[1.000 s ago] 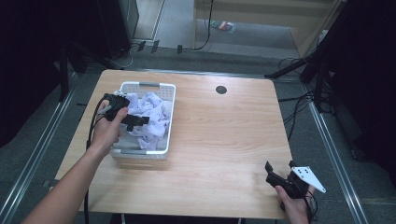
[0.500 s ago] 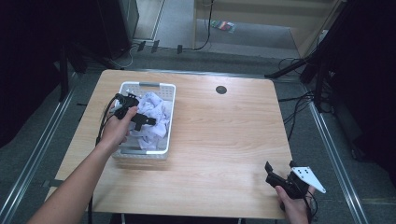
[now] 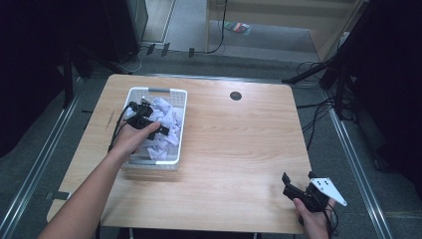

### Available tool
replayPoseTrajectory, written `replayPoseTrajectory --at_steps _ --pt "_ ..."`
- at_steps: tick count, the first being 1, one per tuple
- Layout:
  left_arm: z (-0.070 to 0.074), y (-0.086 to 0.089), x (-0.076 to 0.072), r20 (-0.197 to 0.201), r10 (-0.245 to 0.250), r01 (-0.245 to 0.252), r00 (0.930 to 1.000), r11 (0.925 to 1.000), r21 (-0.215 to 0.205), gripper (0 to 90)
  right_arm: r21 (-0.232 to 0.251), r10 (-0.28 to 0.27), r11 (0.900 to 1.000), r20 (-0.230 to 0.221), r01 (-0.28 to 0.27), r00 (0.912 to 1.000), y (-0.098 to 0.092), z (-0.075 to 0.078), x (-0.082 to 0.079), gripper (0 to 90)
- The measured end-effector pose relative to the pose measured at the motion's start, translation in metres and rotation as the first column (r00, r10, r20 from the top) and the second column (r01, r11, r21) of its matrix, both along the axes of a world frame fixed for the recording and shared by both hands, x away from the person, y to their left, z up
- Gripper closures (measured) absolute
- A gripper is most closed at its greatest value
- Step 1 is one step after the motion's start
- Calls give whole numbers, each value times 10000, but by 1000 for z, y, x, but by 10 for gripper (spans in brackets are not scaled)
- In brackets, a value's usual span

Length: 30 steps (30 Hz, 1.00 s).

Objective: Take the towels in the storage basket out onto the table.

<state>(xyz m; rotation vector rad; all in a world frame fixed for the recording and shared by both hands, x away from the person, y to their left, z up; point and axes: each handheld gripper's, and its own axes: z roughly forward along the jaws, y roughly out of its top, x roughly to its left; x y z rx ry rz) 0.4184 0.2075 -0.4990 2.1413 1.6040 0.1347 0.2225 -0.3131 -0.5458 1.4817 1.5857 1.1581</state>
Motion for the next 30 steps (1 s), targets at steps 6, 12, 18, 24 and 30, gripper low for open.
replayPoseTrajectory --at_steps 6,12,18,24,30 --pt "-4 -10 2 -23 -174 175 9998 9978 636 0 -49 -25 10000 -14 25 10000 0 0 0 66" --pt "-7 -14 3 -115 -377 386 9992 9953 893 0 -72 -28 10000 -23 28 10000 0 0 0 66" --pt "-8 -16 3 -91 -749 754 9972 9922 991 47 -91 -25 10000 -27 24 10000 0 0 0 69" --pt "-5 -12 3 11 -865 862 9963 9933 772 199 -74 -20 10000 -36 19 10000 1 0 0 72" --pt "-4 -7 3 163 -1043 1036 9944 9938 399 429 -83 -9 10000 -33 9 10000 0 0 0 74"
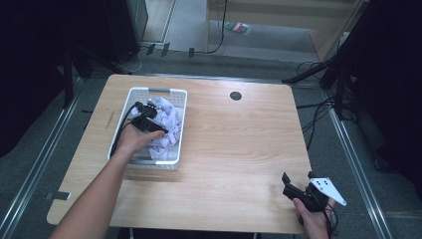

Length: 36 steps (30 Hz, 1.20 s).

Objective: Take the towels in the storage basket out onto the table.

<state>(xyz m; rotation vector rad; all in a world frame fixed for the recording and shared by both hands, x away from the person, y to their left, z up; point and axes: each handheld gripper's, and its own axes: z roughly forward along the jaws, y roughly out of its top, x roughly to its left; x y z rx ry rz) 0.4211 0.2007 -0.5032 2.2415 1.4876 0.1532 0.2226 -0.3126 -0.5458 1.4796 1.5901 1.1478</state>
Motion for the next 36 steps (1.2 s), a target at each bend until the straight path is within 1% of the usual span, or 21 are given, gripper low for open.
replayPoseTrajectory --at_steps 1,2,5,7,8,11,12,13,15,17,19,21,23,25,26,30,33,36 --pt "0 0 -1 62 -93 93 9999 9999 54 455 2 -2 10000 -1 2 10000 0 0 0 75" --pt "1 -1 -1 33 -114 114 9999 9999 58 486 9 2 10000 0 -2 10000 0 0 0 75" --pt "2 -2 -2 50 -56 55 10000 9999 117 550 6 -6 10000 -5 6 10000 0 0 0 74" --pt "3 -3 -2 138 -192 188 9997 9994 301 591 19 7 10000 6 -7 10000 0 0 0 76" --pt "3 -4 -3 166 -153 148 9997 9994 309 605 29 0 10000 -3 0 10000 0 0 0 77" --pt "5 -4 -2 121 -188 183 9998 9990 396 634 31 12 10000 -5 -12 10000 0 0 0 77" --pt "6 -5 -2 100 -104 100 9999 9993 366 643 47 11 10000 1 -11 10000 0 0 0 77" --pt "8 -5 -2 99 -194 189 9998 9988 461 653 75 13 10000 2 -13 10000 0 0 0 77" --pt "9 -5 -2 142 -181 174 9997 9985 517 671 103 11 9999 -5 -11 10000 -1 0 0 77" --pt "11 -2 -2 179 -99 91 9998 9992 396 682 104 18 9999 -3 -18 10000 -1 0 0 77" --pt "14 0 -1 186 -110 101 9998 9989 454 689 104 20 9999 -7 -20 10000 -1 0 0 77" --pt "20 3 -2 286 -50 36 9996 9989 468 691 105 12 9999 -3 -12 10000 -1 0 0 77" --pt "26 7 -2 380 -10 -5 9993 9993 369 691 122 15 9999 -2 -15 10000 -1 0 0 77" --pt "34 11 -2 510 8 -20 9987 9997 239 691 95 23 10000 -6 -23 10000 -1 0 0 77" --pt "40 13 -3 596 -41 26 9982 9996 268 692 104 21 9999 -15 -21 10000 -1 0 0 77" --pt "56 16 -4 915 -136 107 9957 9994 324 691 98 17 10000 -10 -17 10000 -1 0 0 77" --pt "66 18 -5 1058 -92 76 9943 9998 160 690 88 12 10000 -5 -12 10000 -1 0 0 77" --pt "78 21 -7 1278 -114 102 9917 9999 95 690 93 2 10000 -16 -1 10000 -1 0 0 77"
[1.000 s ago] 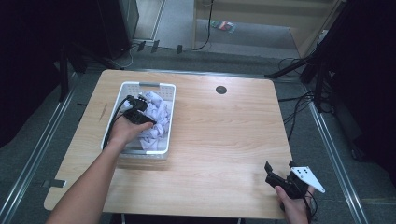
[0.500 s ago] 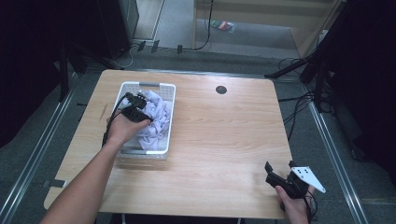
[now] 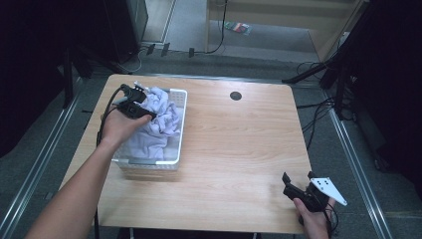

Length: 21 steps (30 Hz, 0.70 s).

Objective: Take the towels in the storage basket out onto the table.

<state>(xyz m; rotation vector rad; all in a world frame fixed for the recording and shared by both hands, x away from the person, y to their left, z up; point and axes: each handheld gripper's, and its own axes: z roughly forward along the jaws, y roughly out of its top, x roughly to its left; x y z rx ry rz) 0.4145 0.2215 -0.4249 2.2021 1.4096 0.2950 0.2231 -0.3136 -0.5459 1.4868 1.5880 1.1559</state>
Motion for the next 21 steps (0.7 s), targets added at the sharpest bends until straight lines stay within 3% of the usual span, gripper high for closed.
replayPoseTrajectory --at_steps 5,10,21 --pt "6 1 -1 84 -20 20 10000 10000 52 689 -16 9 10000 -1 -9 10000 0 0 0 77" --pt "12 5 -2 138 -24 27 9999 9998 -202 689 1 -8 10000 -8 8 10000 0 0 0 77" --pt "51 2 -2 369 -231 235 9991 9997 -109 687 -42 14 10000 -7 -14 10000 0 0 0 77"
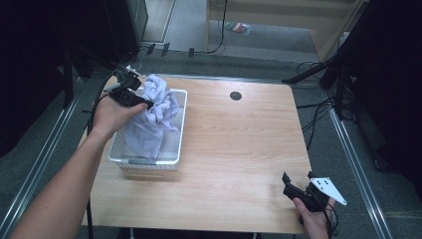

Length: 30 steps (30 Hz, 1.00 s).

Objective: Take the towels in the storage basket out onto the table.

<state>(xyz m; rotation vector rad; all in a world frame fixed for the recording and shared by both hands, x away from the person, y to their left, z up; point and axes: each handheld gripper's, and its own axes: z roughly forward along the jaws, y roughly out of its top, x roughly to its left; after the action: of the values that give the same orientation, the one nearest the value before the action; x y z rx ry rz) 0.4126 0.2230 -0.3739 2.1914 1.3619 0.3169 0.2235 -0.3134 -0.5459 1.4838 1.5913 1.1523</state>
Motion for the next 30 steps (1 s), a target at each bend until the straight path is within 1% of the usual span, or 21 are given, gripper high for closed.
replayPoseTrajectory --at_steps 2,6,13,15,23,24,26,29,30 --pt "6 -2 0 23 -1 1 10000 10000 -31 686 9 -6 10000 -8 6 10000 0 0 0 77" --pt "22 -5 1 49 -146 145 9999 9999 84 686 11 -13 10000 -15 14 10000 0 0 0 77" --pt "51 -16 1 316 -344 336 9989 9992 238 684 13 -9 10000 -14 9 10000 0 0 0 77" --pt "59 -19 1 307 -475 467 9984 9986 261 684 15 -6 10000 -17 6 10000 0 0 0 78" --pt "79 -32 1 441 -662 651 9968 9976 252 683 15 17 10000 -5 -17 10000 0 0 0 77" --pt "82 -33 1 459 -738 724 9962 9969 308 682 -1 8 10000 -2 -8 10000 0 0 0 77" --pt "87 -37 1 533 -809 787 9953 9960 427 682 -10 20 10000 -1 -20 10000 0 0 0 78" --pt "94 -42 1 640 -853 829 9943 9958 399 681 7 14 10000 -16 -14 10000 0 0 0 78" --pt "97 -44 0 725 -930 904 9930 9952 376 681 11 5 10000 -12 -5 10000 0 0 0 78"
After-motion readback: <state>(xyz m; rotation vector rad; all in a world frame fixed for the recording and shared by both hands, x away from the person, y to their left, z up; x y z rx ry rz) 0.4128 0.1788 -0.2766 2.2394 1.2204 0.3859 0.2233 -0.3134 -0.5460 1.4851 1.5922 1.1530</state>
